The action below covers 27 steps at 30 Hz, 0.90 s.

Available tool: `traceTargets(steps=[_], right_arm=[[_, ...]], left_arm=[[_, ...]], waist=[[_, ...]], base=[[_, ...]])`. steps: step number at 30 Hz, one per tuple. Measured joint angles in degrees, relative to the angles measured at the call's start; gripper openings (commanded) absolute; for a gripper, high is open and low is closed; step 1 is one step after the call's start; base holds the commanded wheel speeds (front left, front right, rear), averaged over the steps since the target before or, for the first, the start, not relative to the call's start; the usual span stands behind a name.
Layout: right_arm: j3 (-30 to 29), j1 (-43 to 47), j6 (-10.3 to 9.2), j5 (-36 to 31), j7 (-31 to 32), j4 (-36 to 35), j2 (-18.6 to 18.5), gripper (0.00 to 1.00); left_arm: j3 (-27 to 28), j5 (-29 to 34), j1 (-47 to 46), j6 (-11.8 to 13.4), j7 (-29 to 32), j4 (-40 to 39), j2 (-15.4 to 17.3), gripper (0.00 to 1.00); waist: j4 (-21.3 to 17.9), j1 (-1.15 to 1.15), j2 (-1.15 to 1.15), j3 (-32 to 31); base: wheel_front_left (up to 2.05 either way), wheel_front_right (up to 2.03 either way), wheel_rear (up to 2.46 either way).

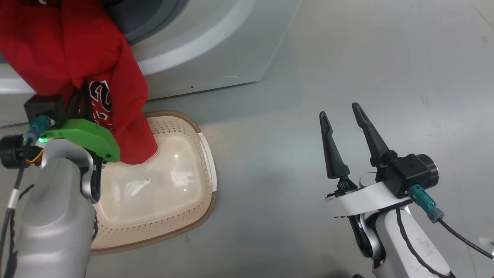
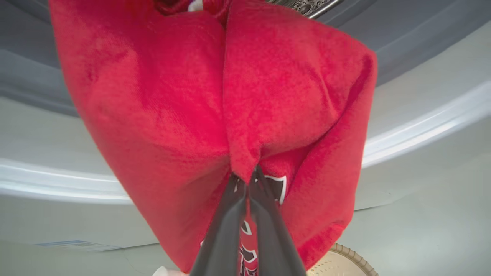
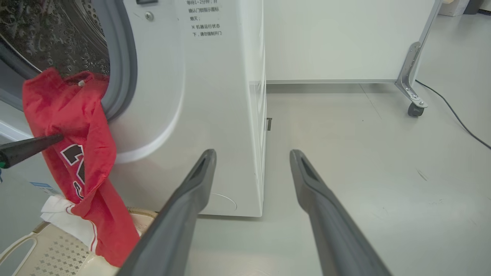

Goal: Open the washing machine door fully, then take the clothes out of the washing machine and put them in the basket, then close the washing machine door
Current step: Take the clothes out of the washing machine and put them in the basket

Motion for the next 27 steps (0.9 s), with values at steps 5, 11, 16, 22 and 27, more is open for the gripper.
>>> traceTargets(steps=[5, 11, 16, 22, 27], right_arm=[[-0.45, -0.02, 0.0, -0.23, 0.0, 0.44, 0.01, 1.0], [-1.36, 0.01, 0.03, -0.69, 0.0, 1.2, -0.08, 1.0], [-2.13, 0.74, 0.08, -0.84, 0.0, 2.1, -0.08, 1.0], [-3.2, 3.71, 0.1, -1.16, 0.0, 2.8, -0.08, 1.0], [-3.47, 5.86, 0.16, -1.18, 0.0, 3.28, -0.07, 1.0]], left_arm=[[-1.12, 0.66, 3.38, -0.49, -2.89, -0.7, -1.09, 0.0], [-2.59, 2.34, 5.95, -0.94, -3.59, -3.54, -2.05, 0.0], [-2.41, 2.6, 9.48, -0.94, -3.6, -8.14, -3.27, 0.0], [-1.1, 3.56, 12.58, -0.83, -3.58, -19.7, -4.05, 0.0], [-1.31, 4.81, 16.61, -0.35, -3.58, -24.61, -4.13, 0.0]], waist=[[1.46, 0.0, 0.0, -1.23], [3.17, 0.0, 0.0, -3.07], [4.68, 0.0, 0.0, -5.62], [6.55, 0.0, 0.0, -8.9], [7.77, 0.0, 0.0, -11.26]], base=[[0.0, 0.0, 0.0], [0.0, 0.0, 0.0], [0.0, 0.0, 0.0], [0.0, 0.0, 0.0], [0.0, 0.0, 0.0]])
